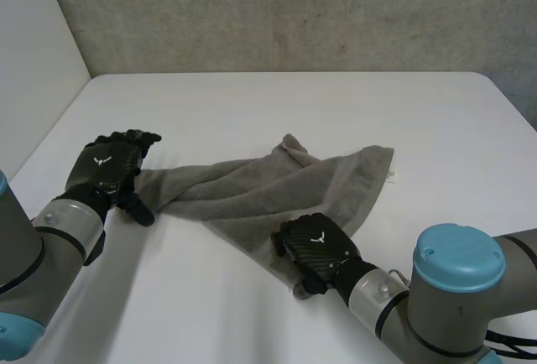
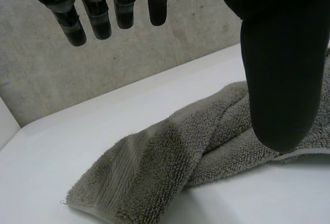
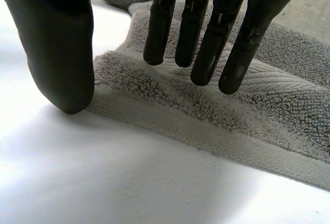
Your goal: Fold the laundry
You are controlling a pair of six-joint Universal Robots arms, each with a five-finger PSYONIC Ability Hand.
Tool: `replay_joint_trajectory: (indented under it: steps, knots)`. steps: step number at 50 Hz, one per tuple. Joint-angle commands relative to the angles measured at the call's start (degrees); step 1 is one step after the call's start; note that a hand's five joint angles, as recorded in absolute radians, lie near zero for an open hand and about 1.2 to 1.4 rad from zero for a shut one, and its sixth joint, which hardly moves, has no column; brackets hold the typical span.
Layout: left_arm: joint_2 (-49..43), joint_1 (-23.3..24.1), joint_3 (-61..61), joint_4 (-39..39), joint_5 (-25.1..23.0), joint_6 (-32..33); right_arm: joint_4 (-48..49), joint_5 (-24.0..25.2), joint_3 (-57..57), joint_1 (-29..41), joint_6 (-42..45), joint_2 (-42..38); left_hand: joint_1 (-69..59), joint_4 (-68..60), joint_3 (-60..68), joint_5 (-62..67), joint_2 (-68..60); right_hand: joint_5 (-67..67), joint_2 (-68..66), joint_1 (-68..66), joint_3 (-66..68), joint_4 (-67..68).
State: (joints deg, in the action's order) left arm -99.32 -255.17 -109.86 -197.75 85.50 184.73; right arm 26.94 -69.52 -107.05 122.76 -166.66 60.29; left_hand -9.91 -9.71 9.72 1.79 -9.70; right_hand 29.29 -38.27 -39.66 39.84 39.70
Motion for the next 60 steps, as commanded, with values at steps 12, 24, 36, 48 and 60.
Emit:
replay_joint_trajectory:
  steps: [12, 24, 36, 48, 60]
  knots:
    - [0.0, 0.4, 0.0, 0.0, 0.0, 0.0, 0.7, -1.8, 1.3, -0.1, 1.8, -0.4, -0.5, -0.7, 0.7, -1.4, -0.7, 6.4, -7.5, -6.1, 5.9, 6.0]
    - [0.0, 0.4, 0.0, 0.0, 0.0, 0.0, 0.6, -2.5, 2.1, -0.2, 1.8, 0.0, -0.5, -0.7, 0.7, -1.4, -0.7, 7.1, -8.2, -6.8, 6.6, 6.7]
    - [0.0, 0.4, -0.4, 0.0, -0.1, 0.0, 0.6, -2.5, 2.2, -0.2, 2.0, -0.8, -0.5, -0.7, 0.7, -1.4, -0.7, 9.5, -10.5, -9.1, 8.9, 9.1]
    - [0.1, 0.4, -0.4, -0.1, -0.1, 0.0, 0.7, -2.4, 2.3, -0.2, 1.7, -0.4, -0.5, -0.7, 0.7, -1.4, -0.7, 40.7, -41.7, -40.3, 40.1, 40.3]
    - [0.1, 0.5, -0.4, 0.0, -0.1, 0.1, -0.5, -2.2, 1.1, -3.0, 0.8, 12.0, -0.5, -0.7, 0.7, -1.4, -0.7, 40.7, -41.7, -40.3, 40.2, 40.3]
